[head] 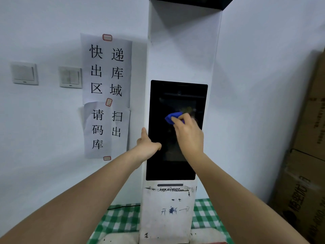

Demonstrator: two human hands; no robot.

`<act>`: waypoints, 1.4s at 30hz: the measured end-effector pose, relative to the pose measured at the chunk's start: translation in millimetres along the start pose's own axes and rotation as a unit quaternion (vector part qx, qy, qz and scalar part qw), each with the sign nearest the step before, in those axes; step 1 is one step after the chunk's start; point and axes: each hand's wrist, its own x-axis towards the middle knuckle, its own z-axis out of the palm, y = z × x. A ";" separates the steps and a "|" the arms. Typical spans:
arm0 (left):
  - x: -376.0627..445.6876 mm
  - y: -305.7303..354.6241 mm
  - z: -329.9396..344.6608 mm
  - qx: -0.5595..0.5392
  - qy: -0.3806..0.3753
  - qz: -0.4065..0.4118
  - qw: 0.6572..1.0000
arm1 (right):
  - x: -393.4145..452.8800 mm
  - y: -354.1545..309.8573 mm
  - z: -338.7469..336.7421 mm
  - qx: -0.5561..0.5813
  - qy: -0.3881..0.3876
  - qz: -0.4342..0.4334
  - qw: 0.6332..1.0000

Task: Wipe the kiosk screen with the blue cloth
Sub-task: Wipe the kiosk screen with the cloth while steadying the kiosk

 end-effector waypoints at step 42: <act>-1.7 7.5 12.9 0.068 0.010 0.014 0.998 | -13.8 39.8 -5.7 -0.057 -0.048 -0.040 0.996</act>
